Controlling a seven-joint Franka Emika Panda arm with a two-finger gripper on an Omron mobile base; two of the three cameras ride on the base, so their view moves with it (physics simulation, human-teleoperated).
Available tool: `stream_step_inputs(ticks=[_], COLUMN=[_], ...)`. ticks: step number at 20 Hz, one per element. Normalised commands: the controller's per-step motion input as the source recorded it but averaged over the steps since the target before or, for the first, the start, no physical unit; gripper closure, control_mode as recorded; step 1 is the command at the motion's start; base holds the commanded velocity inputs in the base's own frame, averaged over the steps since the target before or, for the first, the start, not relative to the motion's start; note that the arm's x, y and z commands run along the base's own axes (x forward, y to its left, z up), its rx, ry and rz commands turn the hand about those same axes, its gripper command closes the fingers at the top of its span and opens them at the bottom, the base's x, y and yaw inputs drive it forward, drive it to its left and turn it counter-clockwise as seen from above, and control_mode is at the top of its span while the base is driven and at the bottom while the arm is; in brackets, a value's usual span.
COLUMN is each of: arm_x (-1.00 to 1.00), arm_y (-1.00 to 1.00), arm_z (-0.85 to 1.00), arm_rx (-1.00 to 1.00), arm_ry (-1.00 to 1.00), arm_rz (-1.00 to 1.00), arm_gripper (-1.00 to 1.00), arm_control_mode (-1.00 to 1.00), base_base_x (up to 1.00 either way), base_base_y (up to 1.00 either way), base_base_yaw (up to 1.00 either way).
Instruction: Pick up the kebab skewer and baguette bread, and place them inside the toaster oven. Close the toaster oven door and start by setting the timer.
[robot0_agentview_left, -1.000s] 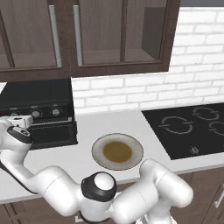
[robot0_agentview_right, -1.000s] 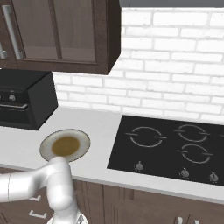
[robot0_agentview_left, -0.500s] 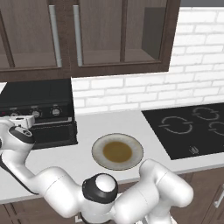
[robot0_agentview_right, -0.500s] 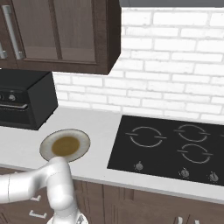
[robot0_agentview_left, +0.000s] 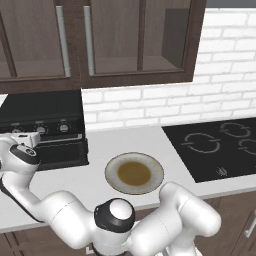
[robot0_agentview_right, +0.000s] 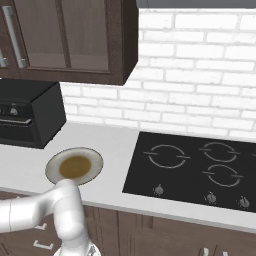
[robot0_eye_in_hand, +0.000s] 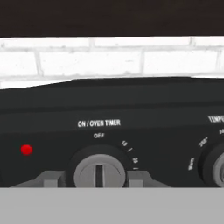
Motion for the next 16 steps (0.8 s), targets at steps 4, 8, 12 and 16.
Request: stream_step_inputs(ticks=[4,8,12,16], arm_x=[-0.09,-0.15,-0.13,-0.11], arm_y=[0.0,0.0,0.0,0.0], arm_z=[0.01,0.01,0.0,0.0], arm_rx=[0.0,0.0,0.0,0.0], arm_ry=[0.0,0.0,0.0,0.0], arm_rz=[-0.08,-0.07,-0.06,-0.07], arm_gripper=[1.0,1.0,1.0,1.0], arm_control_mode=[-1.0,-1.0,-1.0,-1.0], base_base_x=[0.0,0.0,0.0,0.0], base_base_y=[0.0,0.0,0.0,0.0], base_base_yaw=[0.0,0.0,0.0,0.0])
